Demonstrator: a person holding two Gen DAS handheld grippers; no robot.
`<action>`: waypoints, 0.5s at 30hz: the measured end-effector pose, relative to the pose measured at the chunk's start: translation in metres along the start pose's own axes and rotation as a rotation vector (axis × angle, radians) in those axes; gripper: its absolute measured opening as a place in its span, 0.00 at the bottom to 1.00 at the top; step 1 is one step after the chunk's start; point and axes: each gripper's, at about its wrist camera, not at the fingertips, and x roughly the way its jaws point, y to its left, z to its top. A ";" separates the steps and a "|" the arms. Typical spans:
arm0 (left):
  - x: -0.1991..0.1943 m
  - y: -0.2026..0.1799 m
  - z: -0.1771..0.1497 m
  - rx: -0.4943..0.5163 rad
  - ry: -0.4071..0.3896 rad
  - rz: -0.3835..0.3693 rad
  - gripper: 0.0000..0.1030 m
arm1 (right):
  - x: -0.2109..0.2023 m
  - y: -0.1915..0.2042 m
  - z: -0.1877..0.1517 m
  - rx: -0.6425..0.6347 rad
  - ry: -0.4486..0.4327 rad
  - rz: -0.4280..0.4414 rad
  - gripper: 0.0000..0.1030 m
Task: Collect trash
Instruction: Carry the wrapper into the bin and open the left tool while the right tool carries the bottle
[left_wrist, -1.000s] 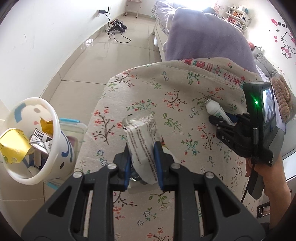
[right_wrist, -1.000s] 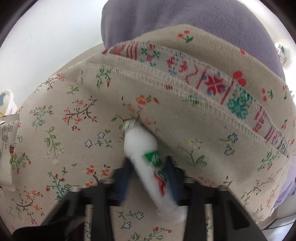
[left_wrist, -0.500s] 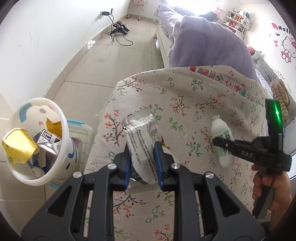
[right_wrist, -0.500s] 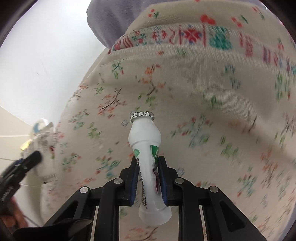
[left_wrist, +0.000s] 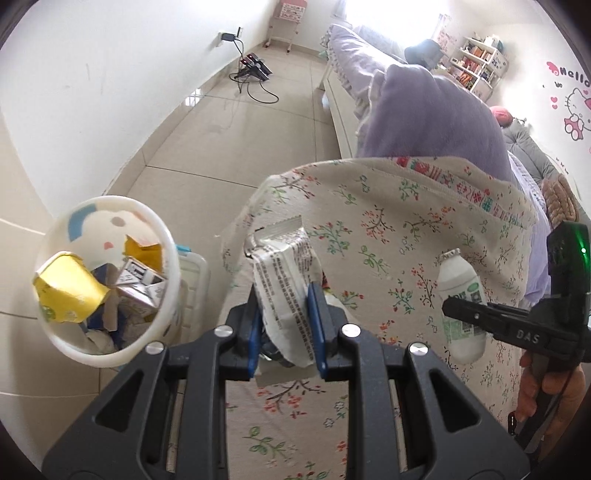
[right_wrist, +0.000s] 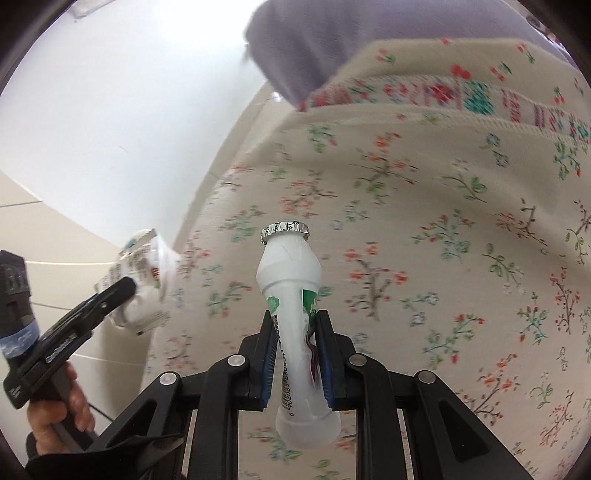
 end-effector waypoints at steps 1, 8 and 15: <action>-0.002 0.004 0.000 -0.003 -0.004 0.002 0.24 | 0.000 0.007 0.000 -0.007 -0.004 0.008 0.20; -0.017 0.029 0.004 -0.008 -0.043 0.057 0.24 | 0.009 0.033 0.007 -0.025 -0.008 0.068 0.20; -0.031 0.065 0.009 -0.050 -0.070 0.111 0.24 | 0.015 0.059 0.021 -0.053 0.003 0.108 0.20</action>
